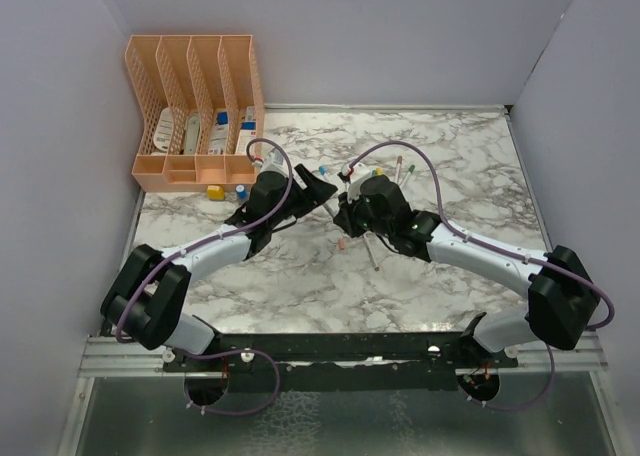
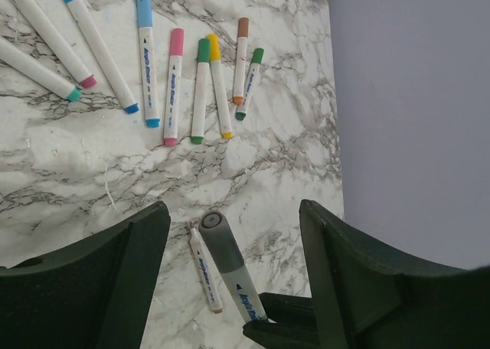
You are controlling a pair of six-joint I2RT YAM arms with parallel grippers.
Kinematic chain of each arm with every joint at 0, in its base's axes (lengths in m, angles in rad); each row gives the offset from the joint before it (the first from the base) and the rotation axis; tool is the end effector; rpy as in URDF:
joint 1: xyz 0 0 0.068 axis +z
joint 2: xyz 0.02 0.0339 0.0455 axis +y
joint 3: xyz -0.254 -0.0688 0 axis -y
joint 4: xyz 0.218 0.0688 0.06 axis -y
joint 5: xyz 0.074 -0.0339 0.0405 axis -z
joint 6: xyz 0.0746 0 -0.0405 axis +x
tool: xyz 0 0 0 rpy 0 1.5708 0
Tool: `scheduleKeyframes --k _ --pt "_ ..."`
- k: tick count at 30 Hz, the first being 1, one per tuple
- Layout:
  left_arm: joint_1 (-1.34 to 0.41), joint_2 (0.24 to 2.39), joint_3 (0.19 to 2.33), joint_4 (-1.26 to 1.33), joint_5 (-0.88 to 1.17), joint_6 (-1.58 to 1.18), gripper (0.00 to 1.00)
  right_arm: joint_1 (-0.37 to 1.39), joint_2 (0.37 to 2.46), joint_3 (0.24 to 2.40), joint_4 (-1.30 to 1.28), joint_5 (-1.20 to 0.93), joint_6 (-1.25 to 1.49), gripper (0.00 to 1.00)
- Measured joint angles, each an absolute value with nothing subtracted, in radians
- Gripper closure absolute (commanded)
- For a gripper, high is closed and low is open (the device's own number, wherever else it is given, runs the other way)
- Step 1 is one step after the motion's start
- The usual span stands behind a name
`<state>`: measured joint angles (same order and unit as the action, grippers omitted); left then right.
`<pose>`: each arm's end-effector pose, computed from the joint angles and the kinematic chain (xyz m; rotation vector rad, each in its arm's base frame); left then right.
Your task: Open the pen caps
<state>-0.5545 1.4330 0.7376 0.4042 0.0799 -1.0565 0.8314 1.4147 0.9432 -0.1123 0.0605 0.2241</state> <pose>0.2800 -0.1804 0.2289 -0.4473 1.9883 -1.1498 0.2229 0.2377 0.2370 -0.6247 2.1138 0.5394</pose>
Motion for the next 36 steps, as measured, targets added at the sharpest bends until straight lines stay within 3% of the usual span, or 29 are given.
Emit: scheduleKeyframes --k 5,14,17,19,21,23,24,25,26,28,36 --pt "-0.568 1.443 0.738 0.421 0.091 -1.061 0.41 0.831 1.414 0.943 -0.112 0.060 0.224 0.99" --pt "-0.570 1.443 0.738 0.434 0.090 -1.063 0.68 0.831 1.414 0.942 -0.111 0.060 0.224 0.99" --pt "-0.571 1.443 0.738 0.434 0.090 -1.063 0.80 0.831 1.413 0.939 -0.111 0.060 0.224 0.99" --pt "-0.570 1.443 0.738 0.434 0.089 -1.064 0.96 0.831 1.412 0.937 -0.111 0.060 0.224 0.99" --pt "-0.571 1.443 0.738 0.441 0.090 -1.067 1.00 0.831 1.412 0.936 -0.111 0.060 0.224 0.99" --pt "-0.571 1.443 0.738 0.443 0.090 -1.068 1.00 0.831 1.412 0.933 -0.111 0.060 0.224 0.91" --pt "-0.571 1.443 0.738 0.443 0.090 -1.067 1.00 0.831 1.411 0.933 -0.111 0.060 0.225 0.79" --pt "-0.571 1.443 0.738 0.443 0.090 -1.066 1.00 0.831 1.411 0.933 -0.110 0.060 0.226 0.58" --pt "-0.571 1.443 0.738 0.443 0.091 -1.066 1.00 0.831 1.410 0.933 -0.110 0.060 0.227 0.48" --pt "-0.571 1.443 0.738 0.447 0.095 -1.064 1.00 0.831 1.407 0.933 -0.111 0.060 0.232 0.38" --pt "-0.610 1.443 0.739 0.449 0.111 -1.045 1.00 0.831 1.407 0.933 -0.111 0.060 0.232 0.40"
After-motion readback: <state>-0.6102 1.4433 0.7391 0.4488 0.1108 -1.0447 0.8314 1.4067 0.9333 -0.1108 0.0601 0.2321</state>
